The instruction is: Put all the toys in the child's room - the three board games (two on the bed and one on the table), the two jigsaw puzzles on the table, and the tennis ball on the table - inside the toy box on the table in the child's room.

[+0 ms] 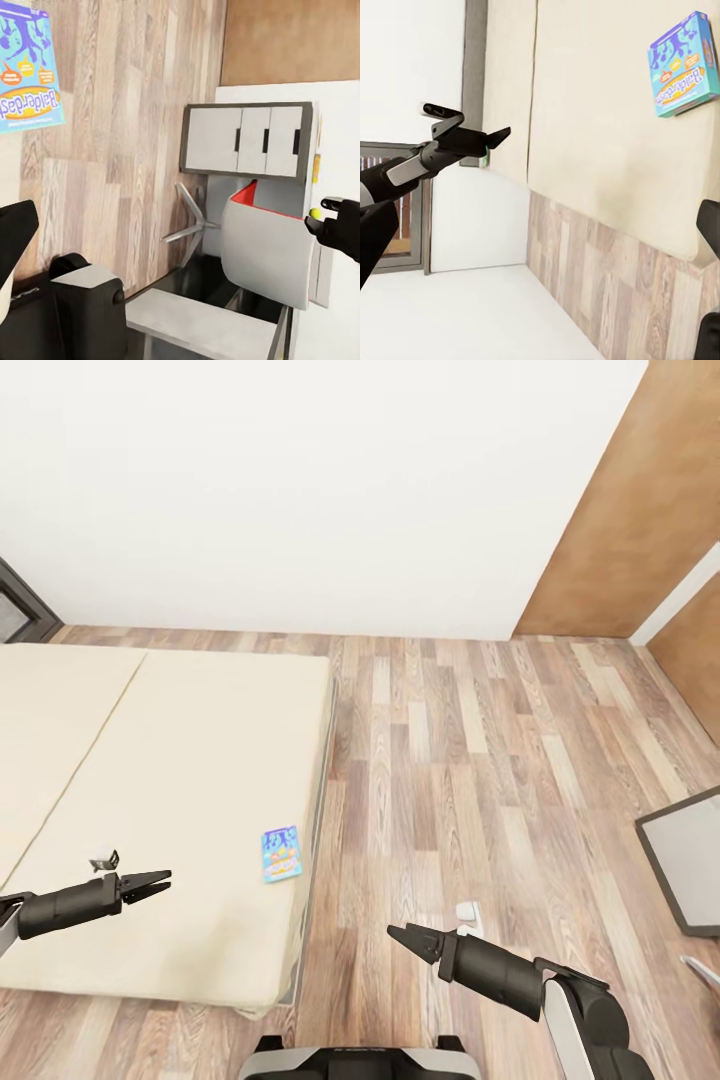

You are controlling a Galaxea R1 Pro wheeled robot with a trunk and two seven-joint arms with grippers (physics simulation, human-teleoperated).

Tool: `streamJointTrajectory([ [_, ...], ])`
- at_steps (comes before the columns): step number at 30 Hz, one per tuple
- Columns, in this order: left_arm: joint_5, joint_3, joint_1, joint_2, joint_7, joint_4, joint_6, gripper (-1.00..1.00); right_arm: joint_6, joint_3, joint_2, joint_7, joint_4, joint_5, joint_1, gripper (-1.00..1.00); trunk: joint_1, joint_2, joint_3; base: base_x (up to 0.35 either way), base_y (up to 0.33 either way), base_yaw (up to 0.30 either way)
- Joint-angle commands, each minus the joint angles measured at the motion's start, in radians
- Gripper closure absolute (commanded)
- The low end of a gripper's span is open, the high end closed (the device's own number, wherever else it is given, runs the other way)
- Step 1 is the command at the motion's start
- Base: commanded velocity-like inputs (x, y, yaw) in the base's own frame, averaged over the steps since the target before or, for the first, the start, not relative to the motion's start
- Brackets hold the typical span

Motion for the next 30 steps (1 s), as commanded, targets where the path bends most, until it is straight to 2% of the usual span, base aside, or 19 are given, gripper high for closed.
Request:
streamJointTrajectory([
  [1,0.004,-0.004,0.0,0.0,-0.003,0.0,0.011,-1.0,0.005,-0.002,0.001,0.003,0.0,0.0,-0.001,-1.0,0.001,-0.001,0.0,0.0,0.0,0.0],
  [30,0.004,-0.004,0.0,0.0,-0.003,0.0,0.006,-1.0,0.005,-0.002,0.002,0.004,0.0,0.001,-0.001,-1.0,0.001,-0.001,0.048,0.0,0.0,0.005],
])
